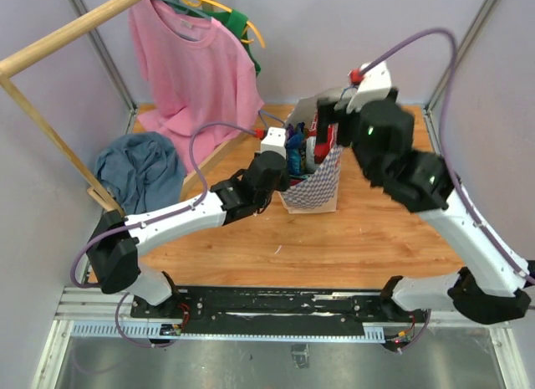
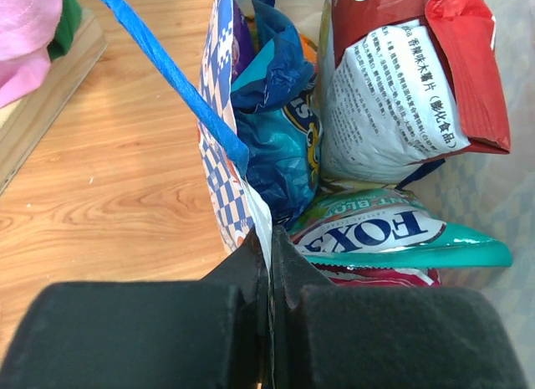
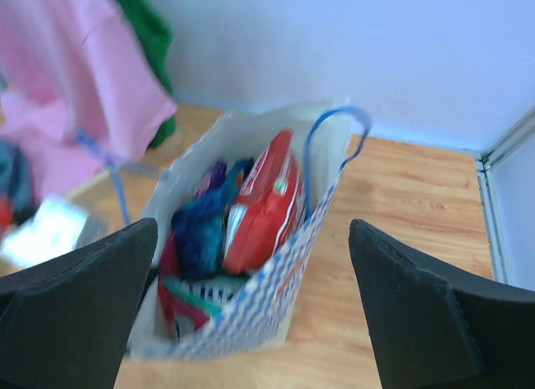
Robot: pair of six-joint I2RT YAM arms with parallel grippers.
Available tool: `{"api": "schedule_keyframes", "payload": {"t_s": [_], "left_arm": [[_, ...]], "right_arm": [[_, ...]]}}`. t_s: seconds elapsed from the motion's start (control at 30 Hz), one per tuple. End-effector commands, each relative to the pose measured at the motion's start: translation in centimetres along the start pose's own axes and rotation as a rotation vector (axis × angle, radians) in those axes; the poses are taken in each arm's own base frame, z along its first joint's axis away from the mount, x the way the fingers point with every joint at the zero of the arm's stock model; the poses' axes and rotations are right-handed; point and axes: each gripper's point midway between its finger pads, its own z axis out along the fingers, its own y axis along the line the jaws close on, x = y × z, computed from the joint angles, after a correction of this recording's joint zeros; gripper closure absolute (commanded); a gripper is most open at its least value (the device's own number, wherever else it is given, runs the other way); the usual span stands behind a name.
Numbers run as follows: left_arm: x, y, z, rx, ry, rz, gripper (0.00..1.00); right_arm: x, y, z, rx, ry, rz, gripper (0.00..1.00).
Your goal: Take the snacks out of the paper bag
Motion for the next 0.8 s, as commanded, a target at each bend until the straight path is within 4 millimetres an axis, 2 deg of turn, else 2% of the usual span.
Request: {"api": "schedule_keyframes", "payload": {"t_s": [0.0,0.1,0.17,0.2,0.33,0.4,0.47,0.63,0.77], "left_arm": [[-5.8,-1.4,-1.2,0.004,-0.209,-0.148,0.99],[-5.9,-1.3,-1.4,0.007,-0.221,-0.181,0.99],[-6.1,-1.2,-1.5,0.003,-0.224,-0.189,0.99],[-6.2,-1.2,-1.6,-0.003,-0.221,-0.186,0.99],[-6.2,-1.2,-1.4,-0.018,-0.208,-0.171,0.99],[-5.6,-1.4,-1.2,-0.004,-0.191,-0.166,0.98],[-4.8,-1.5,-1.2,0.009,-0.171,-0.163,0.98],[-4.2,-0.8,-1.7,0.001,-0.174,-0.156,0.97],[-4.7,-0.4,-2.1,0.008,-0.204,-0.133,0.98]], "right_arm": [[0.6,1.7,4.2,-0.227,0.182,0.173,0.00],[2.3,2.1,9.3,-0.276,0.311,0.266,0.02],[2.9,1.7,11.6,-0.291,0.357,0.323,0.04],[2.8,1.7,12.4,-0.285,0.361,0.324,0.04],[5.8,1.7,14.6,-0.243,0.469,0.294,0.04],[8.1,1.6,14.9,-0.220,0.533,0.273,0.04],[9.5,0.5,14.6,-0.165,0.559,0.240,0.05],[10.0,-4.1,13.3,0.023,0.566,0.143,0.04],[11.0,-5.5,13.0,0.085,0.592,0.085,0.04]]}}
